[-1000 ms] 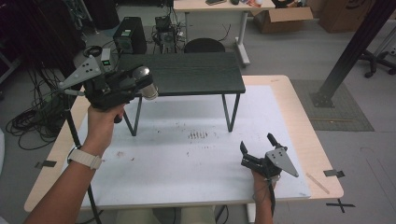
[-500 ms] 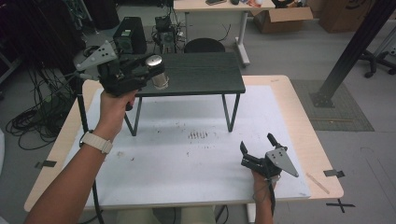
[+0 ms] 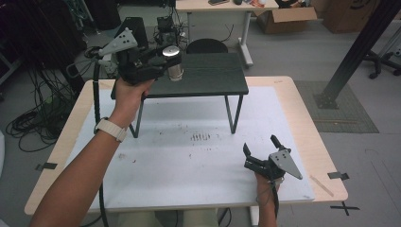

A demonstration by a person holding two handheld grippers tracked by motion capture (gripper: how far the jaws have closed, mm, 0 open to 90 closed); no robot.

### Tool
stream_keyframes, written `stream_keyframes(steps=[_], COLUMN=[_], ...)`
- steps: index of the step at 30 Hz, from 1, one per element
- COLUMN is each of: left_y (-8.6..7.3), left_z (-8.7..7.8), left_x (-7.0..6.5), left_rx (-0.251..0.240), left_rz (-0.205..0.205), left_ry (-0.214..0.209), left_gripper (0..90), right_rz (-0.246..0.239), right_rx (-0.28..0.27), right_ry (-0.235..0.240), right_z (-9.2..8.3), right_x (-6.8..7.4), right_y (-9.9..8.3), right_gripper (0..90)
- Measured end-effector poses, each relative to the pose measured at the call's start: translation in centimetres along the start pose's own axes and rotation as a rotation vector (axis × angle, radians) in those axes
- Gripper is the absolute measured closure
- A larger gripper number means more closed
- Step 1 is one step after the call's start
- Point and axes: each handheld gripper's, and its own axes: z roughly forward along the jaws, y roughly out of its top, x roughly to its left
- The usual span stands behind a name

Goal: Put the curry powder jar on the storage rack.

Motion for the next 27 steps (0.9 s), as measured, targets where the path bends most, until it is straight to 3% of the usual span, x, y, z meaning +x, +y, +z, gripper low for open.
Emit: stream_keyframes(steps=[8,19,27], left_y=[0.3,-0.1,-0.7], left_z=[2.2,5.1,7.5], left_x=[0.3,1.2,1.5], left_rx=[0.001,0.027,0.08], left_rz=[-0.009,-0.03,-0.024], left_ry=[0.002,0.057,0.086], left_gripper=[48.9,48.8,48.8], right_rz=[0.0,0.0,0.0], right_rx=[0.002,0.001,0.0], right_ry=[0.0,0.0,0.0], right_z=[0.0,0.0,0.0], right_x=[0.0,0.0,0.0], right_y=[0.0,0.0,0.0], right_gripper=[0.0,0.0,0.0])
